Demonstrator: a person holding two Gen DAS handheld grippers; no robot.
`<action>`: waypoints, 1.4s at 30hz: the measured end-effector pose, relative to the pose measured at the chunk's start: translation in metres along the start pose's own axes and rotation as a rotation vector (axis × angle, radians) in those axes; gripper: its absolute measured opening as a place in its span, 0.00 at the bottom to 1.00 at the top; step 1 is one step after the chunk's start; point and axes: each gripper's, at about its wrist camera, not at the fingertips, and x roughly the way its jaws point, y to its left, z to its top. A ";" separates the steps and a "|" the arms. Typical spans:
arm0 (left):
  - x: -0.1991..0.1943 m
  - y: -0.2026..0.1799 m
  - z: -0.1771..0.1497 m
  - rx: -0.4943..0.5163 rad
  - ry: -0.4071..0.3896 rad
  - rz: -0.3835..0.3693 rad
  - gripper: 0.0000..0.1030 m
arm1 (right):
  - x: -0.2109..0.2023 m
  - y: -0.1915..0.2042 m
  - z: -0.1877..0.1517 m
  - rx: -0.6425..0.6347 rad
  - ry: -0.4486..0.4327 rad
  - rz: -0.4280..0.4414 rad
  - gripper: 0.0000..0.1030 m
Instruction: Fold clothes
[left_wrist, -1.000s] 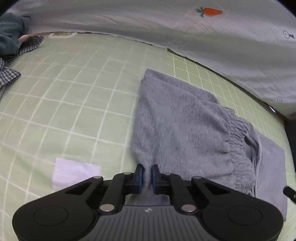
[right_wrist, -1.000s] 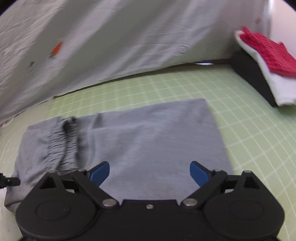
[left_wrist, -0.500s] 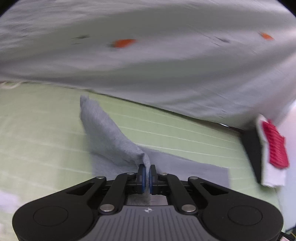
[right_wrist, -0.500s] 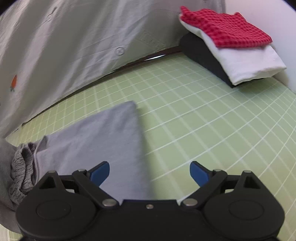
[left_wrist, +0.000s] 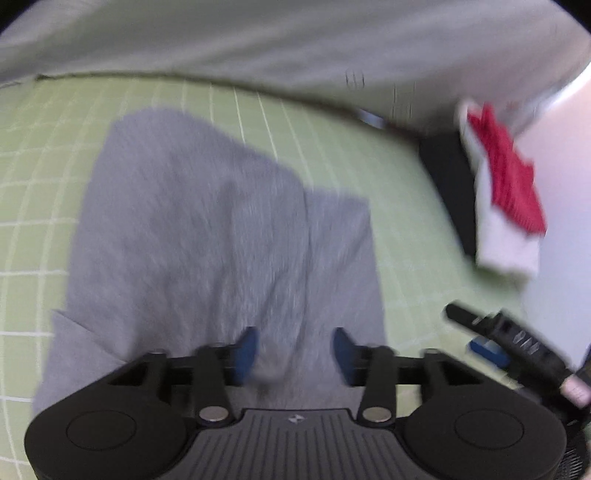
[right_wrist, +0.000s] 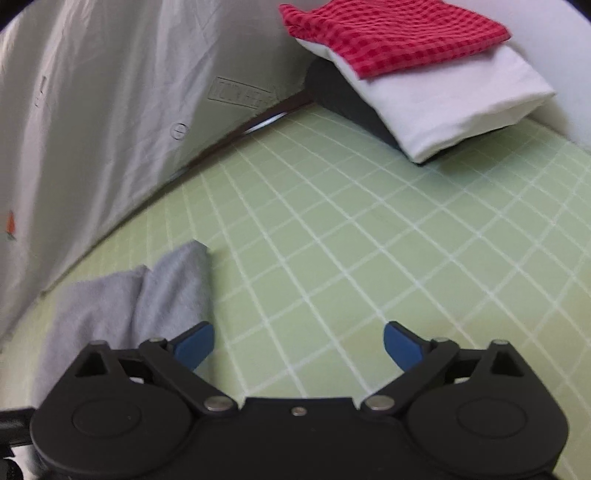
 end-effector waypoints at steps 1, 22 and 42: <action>-0.009 0.003 0.003 -0.016 -0.036 -0.003 0.62 | 0.002 0.003 0.002 0.006 -0.005 0.030 0.98; -0.033 0.092 -0.008 -0.336 -0.124 0.234 0.77 | 0.105 0.057 -0.005 0.317 0.448 0.595 0.60; -0.030 0.105 -0.008 -0.341 -0.105 0.190 0.81 | 0.124 0.094 -0.010 0.170 0.520 0.601 0.10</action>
